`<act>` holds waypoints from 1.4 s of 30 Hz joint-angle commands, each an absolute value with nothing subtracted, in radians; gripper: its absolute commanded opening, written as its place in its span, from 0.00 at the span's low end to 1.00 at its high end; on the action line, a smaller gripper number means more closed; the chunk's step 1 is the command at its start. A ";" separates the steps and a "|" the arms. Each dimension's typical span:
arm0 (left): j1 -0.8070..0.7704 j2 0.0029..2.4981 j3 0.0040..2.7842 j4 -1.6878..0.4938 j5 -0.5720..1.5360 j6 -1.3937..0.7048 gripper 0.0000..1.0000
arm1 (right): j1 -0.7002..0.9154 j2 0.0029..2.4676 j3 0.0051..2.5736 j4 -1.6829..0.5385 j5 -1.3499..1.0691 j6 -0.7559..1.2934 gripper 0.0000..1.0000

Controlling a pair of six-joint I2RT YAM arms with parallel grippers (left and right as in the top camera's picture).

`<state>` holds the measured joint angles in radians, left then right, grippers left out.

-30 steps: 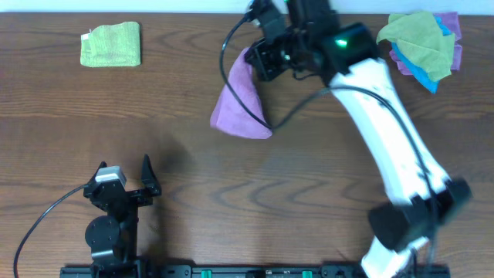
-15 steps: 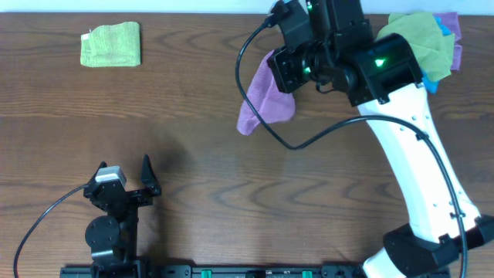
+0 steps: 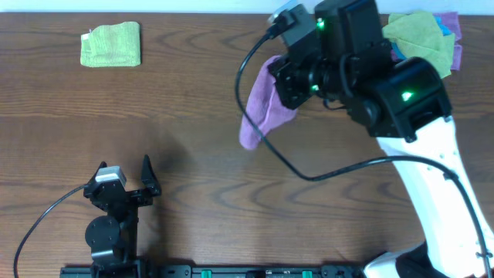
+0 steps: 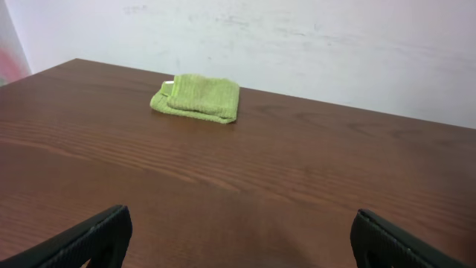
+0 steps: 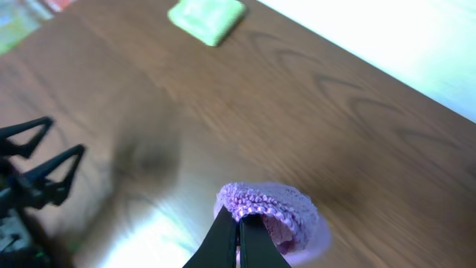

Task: Fold the cloth
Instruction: 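Lower the pink cloth toward the table center with the right gripper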

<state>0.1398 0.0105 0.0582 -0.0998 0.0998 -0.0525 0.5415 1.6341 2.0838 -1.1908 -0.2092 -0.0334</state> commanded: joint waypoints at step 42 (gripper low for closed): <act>0.134 0.005 0.027 -0.116 0.094 -0.056 0.96 | 0.469 2.042 2.068 -1.234 -0.121 0.009 0.80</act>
